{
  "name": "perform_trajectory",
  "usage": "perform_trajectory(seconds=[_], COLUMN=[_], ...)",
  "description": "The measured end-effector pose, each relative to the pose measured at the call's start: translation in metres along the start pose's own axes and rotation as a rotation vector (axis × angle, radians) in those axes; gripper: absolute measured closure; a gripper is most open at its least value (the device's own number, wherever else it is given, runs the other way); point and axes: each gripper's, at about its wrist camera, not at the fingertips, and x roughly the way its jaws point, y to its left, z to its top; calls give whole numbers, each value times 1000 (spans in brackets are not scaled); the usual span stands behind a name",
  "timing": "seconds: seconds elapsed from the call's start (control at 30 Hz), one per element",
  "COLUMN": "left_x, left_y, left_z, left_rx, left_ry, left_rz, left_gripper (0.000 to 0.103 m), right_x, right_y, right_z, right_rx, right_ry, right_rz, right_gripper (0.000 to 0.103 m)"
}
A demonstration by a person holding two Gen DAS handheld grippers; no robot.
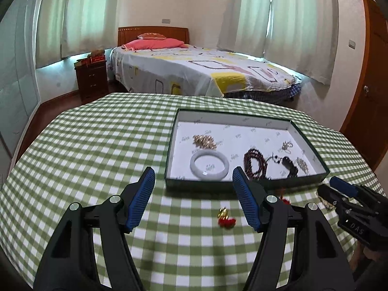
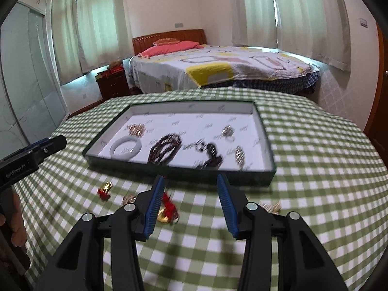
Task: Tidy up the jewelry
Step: 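Lift both open tools out of the box toward the loose jewelry, then grasp the red tassel coin charm with the right tool while the left tool grasps the small gold-and-red charm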
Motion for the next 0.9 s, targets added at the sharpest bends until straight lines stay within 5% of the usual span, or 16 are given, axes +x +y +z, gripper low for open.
perform_trajectory(seconds=[0.9], left_x=[21], left_y=[8], left_z=[-33], left_rx=[-17], left_ry=[99], left_rz=[-1], left_gripper=[38], right_x=[57], right_y=[22], right_z=[-11], right_rx=[-49], right_ry=[217], right_rz=[46], right_gripper=[86])
